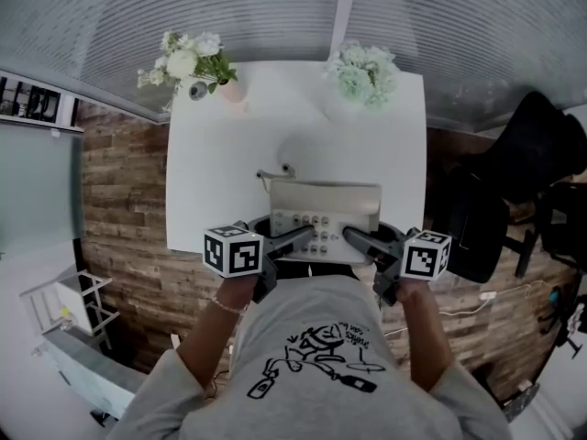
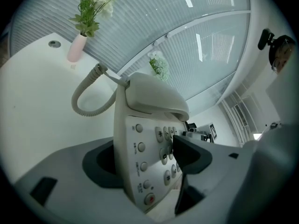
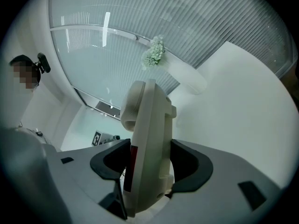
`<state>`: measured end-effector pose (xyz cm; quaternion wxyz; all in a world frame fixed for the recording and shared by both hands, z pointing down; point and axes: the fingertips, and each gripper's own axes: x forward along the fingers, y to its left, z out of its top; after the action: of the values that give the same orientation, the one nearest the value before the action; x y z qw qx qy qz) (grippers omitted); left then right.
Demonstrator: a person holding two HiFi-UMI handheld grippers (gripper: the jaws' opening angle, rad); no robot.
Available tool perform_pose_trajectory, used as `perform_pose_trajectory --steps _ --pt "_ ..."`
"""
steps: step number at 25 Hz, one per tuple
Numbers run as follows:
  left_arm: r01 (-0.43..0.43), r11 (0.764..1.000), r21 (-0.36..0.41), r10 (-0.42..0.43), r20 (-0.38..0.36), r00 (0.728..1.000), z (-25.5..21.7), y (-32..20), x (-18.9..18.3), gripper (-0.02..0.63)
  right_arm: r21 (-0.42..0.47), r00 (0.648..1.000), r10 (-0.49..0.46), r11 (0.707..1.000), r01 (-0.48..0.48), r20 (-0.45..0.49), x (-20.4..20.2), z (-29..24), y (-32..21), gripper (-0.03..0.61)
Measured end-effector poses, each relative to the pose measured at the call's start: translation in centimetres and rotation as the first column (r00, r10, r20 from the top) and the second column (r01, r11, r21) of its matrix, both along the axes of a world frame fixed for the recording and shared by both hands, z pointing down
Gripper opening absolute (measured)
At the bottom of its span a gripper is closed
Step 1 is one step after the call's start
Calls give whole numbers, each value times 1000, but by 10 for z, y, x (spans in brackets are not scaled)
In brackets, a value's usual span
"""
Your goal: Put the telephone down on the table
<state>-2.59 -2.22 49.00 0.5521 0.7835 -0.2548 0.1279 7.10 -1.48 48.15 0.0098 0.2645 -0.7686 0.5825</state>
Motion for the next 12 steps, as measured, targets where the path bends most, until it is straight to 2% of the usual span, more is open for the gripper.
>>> perform_pose_trajectory --steps 12 --pt "11 998 -60 -12 -18 1000 43 -6 5 322 -56 1000 -1 998 -1 -31 6 41 -7 281"
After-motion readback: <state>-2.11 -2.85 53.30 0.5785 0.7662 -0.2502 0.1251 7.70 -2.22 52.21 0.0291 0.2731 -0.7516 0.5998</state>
